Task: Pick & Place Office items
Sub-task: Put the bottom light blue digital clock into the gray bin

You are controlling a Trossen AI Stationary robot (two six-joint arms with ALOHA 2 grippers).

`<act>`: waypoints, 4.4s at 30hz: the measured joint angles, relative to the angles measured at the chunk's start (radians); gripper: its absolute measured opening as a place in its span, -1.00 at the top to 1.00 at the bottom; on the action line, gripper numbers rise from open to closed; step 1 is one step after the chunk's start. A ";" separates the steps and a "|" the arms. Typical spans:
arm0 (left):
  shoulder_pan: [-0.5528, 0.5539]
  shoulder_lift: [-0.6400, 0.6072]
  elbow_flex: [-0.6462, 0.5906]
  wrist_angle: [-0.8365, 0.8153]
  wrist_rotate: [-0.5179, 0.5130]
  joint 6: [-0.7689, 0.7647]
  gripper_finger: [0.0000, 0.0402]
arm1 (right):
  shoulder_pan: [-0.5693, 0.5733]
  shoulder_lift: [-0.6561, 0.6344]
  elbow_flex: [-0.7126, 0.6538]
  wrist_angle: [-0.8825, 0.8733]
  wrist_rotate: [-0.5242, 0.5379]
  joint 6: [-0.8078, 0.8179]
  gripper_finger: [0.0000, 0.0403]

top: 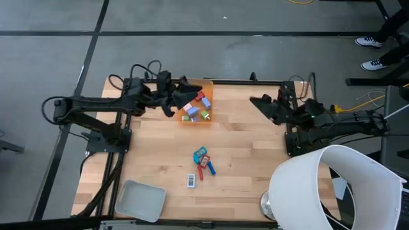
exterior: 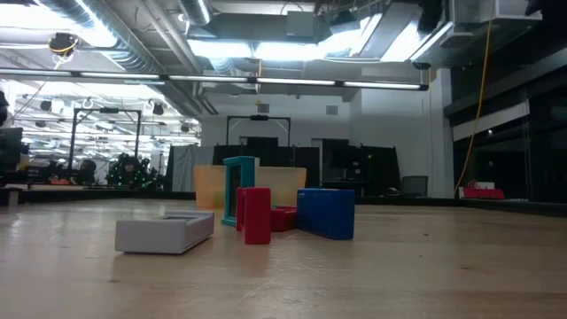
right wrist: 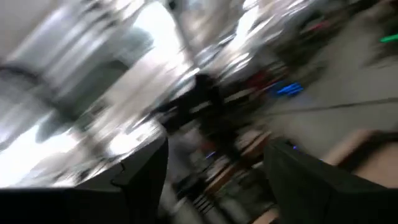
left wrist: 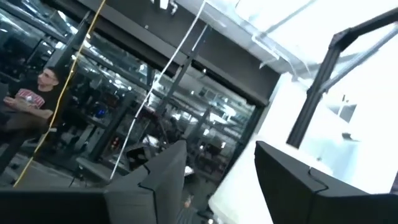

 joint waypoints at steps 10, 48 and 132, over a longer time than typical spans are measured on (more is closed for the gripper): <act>-0.066 -0.181 0.000 -0.387 -0.077 0.118 0.16 | -0.001 0.186 0.000 0.065 -0.034 0.152 -0.30; -0.218 0.173 0.000 -1.229 0.024 0.860 -0.44 | -0.002 0.616 0.454 0.160 -0.053 -0.152 -0.29; -0.235 0.450 0.000 -0.963 0.023 0.562 0.35 | -0.034 0.605 0.453 0.073 -0.173 -0.155 -0.29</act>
